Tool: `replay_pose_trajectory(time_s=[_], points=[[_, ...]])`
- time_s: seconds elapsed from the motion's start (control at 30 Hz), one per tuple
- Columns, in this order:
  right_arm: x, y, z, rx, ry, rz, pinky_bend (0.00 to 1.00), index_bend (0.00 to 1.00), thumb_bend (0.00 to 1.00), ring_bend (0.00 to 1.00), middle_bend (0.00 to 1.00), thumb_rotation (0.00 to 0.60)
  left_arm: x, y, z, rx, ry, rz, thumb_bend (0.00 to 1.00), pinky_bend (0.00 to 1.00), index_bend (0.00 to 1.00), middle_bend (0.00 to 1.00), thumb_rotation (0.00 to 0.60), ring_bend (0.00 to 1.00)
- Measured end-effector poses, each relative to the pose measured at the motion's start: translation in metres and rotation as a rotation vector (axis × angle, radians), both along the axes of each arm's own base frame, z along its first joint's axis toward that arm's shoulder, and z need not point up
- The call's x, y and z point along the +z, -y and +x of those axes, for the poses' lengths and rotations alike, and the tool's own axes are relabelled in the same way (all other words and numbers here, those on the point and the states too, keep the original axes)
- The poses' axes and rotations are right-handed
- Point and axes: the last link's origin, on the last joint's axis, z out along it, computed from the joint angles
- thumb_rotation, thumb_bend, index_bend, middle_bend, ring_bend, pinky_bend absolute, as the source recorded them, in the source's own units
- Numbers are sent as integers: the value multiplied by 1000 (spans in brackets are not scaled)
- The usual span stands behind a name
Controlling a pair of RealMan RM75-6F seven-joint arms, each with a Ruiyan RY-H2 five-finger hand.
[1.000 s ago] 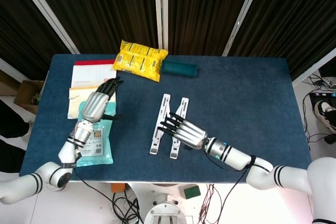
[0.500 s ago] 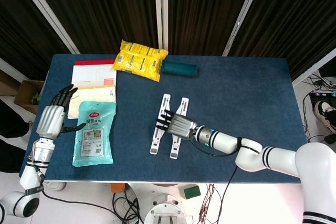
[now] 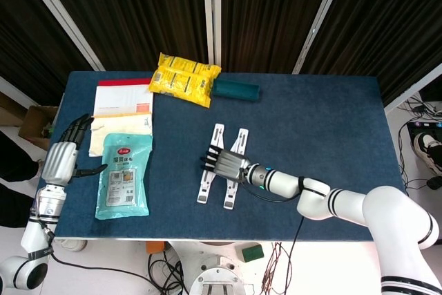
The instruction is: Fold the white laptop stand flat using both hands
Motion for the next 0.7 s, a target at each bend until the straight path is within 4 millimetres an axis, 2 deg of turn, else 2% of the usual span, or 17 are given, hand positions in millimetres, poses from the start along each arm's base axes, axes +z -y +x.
replay_pose_trajectory(time_s=[0.13, 0.2, 0.27, 0.37, 0.43, 0.6, 0.63, 0.7], points=[[-5, 5, 4, -10, -13, 3, 0, 22, 0, 2, 123, 600, 1, 1, -2, 2, 6, 1, 0, 136, 56, 0, 600, 0], [-7, 7, 5, -15, -8, 1, 4, 137, 23, 53, 228, 600, 2, 2, -3, 3, 9, 6, 0, 136, 56, 0, 600, 0], [-7, 8, 7, -14, 9, 0, 65, 344, 119, 187, 356, 600, 4, 4, -4, 4, 14, 14, 0, 136, 56, 0, 600, 0], [-5, 8, 9, -7, 56, -1, 180, 501, 205, 313, 471, 600, 6, 8, -6, 5, 15, 22, 0, 136, 56, 0, 600, 0], [-2, 8, 10, 7, 87, -2, 213, 540, 240, 341, 498, 600, 7, 10, -7, 4, 11, 25, 0, 136, 56, 0, 600, 0], [9, 10, 7, 17, 137, -4, 223, 549, 274, 344, 508, 600, 10, 17, -10, 5, 1, 32, 0, 136, 56, 0, 600, 0], [10, 9, 6, 14, 140, -4, 214, 510, 260, 332, 495, 600, 10, 17, -10, 7, -1, 32, 0, 136, 56, 0, 600, 0], [12, 7, 3, 2, 138, 1, 139, 333, 186, 232, 384, 600, 11, 19, -12, 12, -10, 32, 0, 136, 56, 0, 600, 0]])
